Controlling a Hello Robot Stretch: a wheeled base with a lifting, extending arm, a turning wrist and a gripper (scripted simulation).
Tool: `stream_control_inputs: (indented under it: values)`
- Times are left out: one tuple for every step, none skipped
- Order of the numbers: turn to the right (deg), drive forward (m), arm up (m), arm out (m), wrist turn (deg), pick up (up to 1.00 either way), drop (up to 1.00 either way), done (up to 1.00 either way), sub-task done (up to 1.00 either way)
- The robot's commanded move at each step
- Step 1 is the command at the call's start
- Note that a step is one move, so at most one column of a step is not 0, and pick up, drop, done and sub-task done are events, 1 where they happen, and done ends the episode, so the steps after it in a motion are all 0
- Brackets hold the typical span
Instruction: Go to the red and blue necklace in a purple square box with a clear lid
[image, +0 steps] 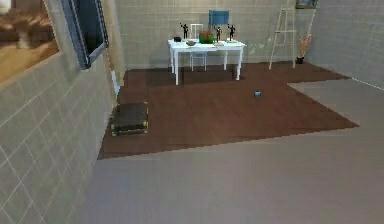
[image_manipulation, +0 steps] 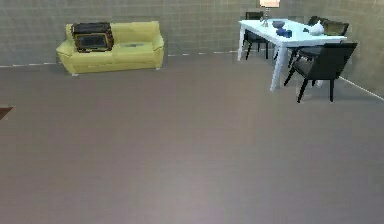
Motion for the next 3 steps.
stream_control_inputs:
  values:
    - [0.0,1.00,0.00,0.00,0.0,0.00,0.00,0.00,0.00]
    - [0.0,1.00,0.00,0.00,0.0,0.00,0.00,0.00,0.00]
    - [-6.0,0.00,0.00,0.00,0.0,0.00,0.00,0.00,0.00]
